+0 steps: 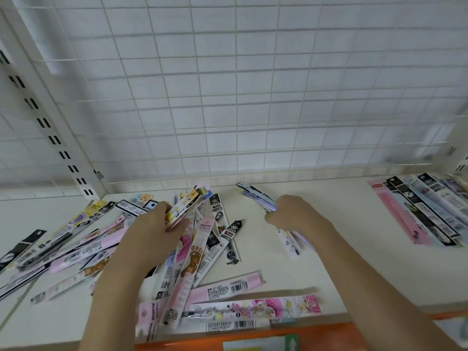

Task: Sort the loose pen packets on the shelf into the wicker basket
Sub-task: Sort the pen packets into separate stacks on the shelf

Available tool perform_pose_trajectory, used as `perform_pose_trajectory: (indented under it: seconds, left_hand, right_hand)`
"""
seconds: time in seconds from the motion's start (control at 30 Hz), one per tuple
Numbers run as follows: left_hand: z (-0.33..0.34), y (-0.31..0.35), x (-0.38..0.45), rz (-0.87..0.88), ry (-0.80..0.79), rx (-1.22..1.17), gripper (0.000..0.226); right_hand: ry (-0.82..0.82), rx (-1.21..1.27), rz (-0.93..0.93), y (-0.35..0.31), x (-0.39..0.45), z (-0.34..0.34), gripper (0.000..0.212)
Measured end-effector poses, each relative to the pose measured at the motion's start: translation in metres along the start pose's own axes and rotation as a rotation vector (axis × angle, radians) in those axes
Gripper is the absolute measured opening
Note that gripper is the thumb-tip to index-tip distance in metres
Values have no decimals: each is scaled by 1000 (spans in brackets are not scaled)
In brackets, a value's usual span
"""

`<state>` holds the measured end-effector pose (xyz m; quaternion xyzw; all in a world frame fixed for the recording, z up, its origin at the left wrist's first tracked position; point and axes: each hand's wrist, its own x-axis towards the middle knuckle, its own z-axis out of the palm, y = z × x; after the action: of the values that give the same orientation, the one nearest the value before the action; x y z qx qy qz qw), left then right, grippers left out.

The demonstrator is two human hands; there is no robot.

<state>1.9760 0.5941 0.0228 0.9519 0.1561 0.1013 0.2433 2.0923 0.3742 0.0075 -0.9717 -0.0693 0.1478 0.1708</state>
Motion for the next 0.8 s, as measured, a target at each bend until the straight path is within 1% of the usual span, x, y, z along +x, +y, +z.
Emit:
perform_pose_trajectory:
  seconds: [0.07,0.17,0.3,0.33,0.4,0.47,0.57,0.63,0.73,0.8]
  left_hand:
    - [3,0,2,-8,-36,52,35]
    - [10,1,3,-18,-145,96,41]
    - [19,6,-3,-38,-310,144,48]
    - [20,7,-5,-27,-342,163,48]
    - [22,11,-8,3,-369,180,41]
    - [21,12,-10,14,-332,133,33]
    - [9,12,-12,-3,-209,30,25]
    - [-7,14,-14,15,-134,-12,23]
    - [-30,19,-16,29,53,-86,21]
    - [-42,24,-14,14,163,-266,14]
  right_hand:
    - [34,58,2,8,-1,-1,25]
    - [104,138,-21,12,-7,-8,18]
    - [205,127,-63,12,-20,-7,19]
    - [232,156,-65,12,-24,-5,21]
    - [273,224,-61,10,-29,0,26]
    - [299,264,-57,7,-33,5,27]
    - [355,289,-69,4,-37,9,26]
    - [394,322,-82,3,-37,10,28]
    - [476,388,-150,0,-38,7,29]
    - [563,448,-220,-1,-39,3,27]
